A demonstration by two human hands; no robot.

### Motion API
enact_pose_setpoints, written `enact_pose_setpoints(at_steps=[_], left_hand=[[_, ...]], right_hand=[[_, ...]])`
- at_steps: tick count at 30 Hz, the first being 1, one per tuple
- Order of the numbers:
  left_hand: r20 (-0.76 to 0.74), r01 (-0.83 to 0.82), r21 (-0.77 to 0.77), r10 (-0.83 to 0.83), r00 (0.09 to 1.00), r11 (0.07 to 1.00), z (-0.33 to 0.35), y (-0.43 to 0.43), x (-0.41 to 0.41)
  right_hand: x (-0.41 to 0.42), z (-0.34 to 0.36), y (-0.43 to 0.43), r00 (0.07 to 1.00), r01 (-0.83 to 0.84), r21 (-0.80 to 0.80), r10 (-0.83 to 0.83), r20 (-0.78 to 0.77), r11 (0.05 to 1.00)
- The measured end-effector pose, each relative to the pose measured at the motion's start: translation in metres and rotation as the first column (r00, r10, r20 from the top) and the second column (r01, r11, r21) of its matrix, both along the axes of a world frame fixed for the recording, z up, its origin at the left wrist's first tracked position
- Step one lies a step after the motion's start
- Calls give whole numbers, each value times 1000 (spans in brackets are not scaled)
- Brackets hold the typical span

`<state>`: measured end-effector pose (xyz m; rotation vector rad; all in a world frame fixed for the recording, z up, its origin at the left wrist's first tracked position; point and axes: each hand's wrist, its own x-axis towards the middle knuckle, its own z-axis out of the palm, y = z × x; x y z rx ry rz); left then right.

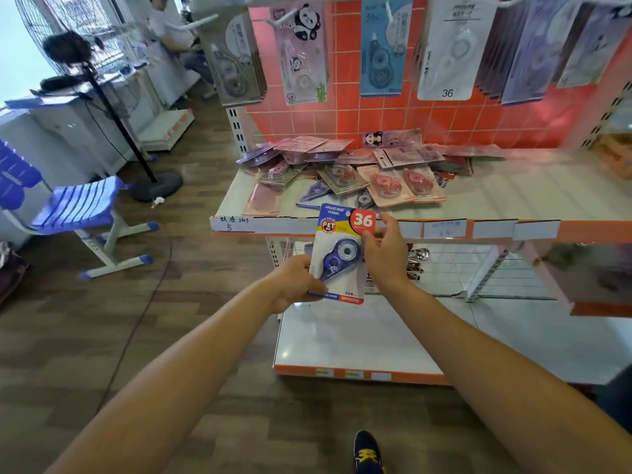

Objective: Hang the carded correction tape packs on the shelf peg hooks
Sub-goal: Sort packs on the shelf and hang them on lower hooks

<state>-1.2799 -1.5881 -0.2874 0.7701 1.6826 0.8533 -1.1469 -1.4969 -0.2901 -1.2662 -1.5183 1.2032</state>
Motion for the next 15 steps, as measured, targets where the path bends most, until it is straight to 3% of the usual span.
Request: enact_pose_setpoints(at_steps=[15], left_hand=[[-47, 45, -87, -49, 998, 995, -59, -1, 24]], right_hand=[[32, -45, -7, 996, 78, 3, -78, 51, 997]])
